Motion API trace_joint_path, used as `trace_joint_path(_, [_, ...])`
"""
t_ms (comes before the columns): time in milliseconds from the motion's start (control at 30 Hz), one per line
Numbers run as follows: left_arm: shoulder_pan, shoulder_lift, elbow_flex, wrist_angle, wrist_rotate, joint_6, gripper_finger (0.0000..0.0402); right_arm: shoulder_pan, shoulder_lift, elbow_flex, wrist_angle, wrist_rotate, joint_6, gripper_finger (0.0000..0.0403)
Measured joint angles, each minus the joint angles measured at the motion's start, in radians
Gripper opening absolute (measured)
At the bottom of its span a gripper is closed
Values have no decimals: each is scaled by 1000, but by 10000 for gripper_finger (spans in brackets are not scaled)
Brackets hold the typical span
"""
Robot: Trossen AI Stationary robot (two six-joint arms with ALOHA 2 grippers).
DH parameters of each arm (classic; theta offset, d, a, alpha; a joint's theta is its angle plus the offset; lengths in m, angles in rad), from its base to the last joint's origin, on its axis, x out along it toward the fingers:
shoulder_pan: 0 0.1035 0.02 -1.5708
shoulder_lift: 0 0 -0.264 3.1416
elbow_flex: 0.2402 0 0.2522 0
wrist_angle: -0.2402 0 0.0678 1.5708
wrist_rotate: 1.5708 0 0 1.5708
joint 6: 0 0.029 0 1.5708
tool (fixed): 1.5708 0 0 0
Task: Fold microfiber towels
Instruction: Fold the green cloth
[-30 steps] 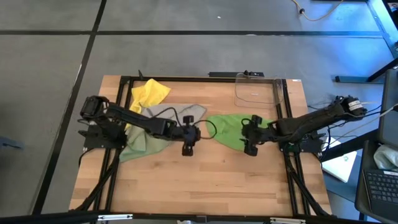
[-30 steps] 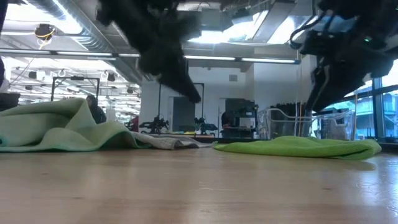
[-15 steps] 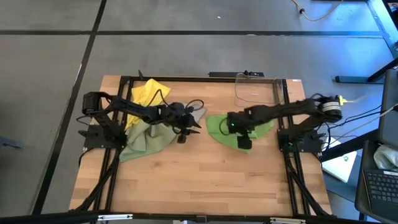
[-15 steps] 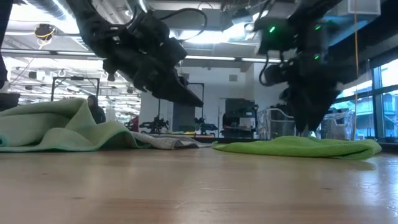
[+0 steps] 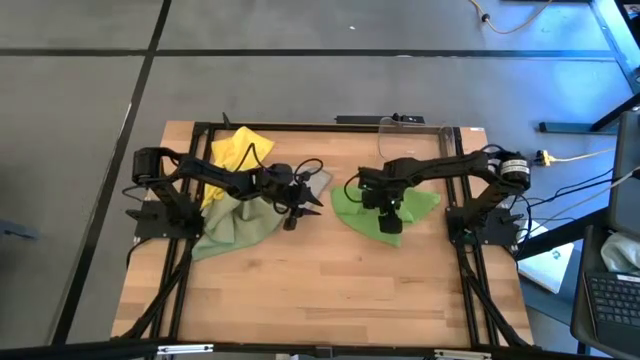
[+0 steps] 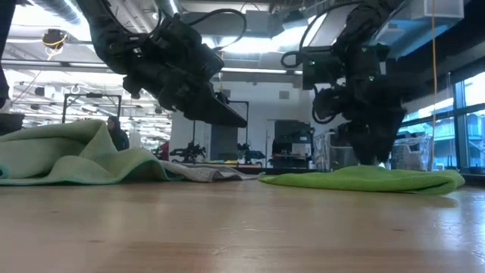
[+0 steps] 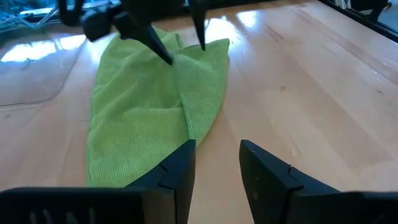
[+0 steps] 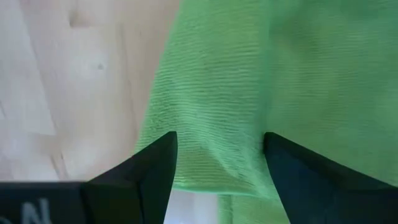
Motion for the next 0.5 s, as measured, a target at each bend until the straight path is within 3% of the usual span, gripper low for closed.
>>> trace_joint_path(233, [-33,4,0,-3,-56,-36,119,37,53,-2,0,34,16,242])
trace_joint_path(400, [-74,4,0,-9,-63,-77,119,55,17,-2,-75,34,55,242])
trace_joint_path(500, [-105,4,0,1,-111,-83,119,60,-11,-2,-110,107,67,242])
